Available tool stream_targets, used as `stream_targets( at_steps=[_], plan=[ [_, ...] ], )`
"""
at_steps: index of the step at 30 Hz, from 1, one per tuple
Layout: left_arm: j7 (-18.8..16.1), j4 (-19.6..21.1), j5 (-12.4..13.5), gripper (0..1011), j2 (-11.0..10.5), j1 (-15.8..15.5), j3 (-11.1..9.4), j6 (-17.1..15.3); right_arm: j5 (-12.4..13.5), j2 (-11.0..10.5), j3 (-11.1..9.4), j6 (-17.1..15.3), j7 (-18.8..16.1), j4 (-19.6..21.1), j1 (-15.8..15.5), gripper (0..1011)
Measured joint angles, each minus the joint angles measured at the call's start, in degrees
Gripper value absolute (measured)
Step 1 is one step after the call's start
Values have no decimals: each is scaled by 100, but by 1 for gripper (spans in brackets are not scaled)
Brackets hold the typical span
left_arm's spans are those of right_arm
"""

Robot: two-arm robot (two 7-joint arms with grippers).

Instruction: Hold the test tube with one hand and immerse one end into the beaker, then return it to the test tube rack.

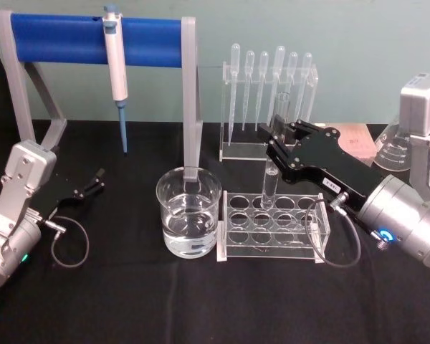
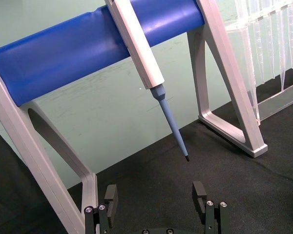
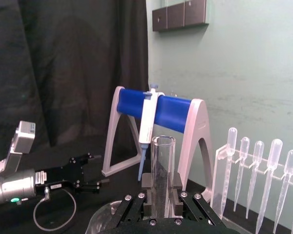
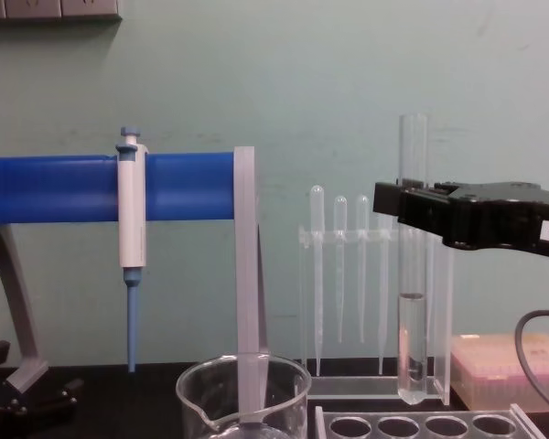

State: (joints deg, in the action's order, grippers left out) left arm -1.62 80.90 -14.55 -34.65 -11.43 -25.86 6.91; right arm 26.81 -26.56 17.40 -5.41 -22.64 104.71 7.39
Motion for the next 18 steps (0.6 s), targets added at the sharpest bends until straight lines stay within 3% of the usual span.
stream_targets(
  at_steps=[18],
  plan=[
    [0, 0, 0, 1000, 0, 0, 0, 0, 9, -15, 13, -36, 30, 9, 16, 225]
  ],
)
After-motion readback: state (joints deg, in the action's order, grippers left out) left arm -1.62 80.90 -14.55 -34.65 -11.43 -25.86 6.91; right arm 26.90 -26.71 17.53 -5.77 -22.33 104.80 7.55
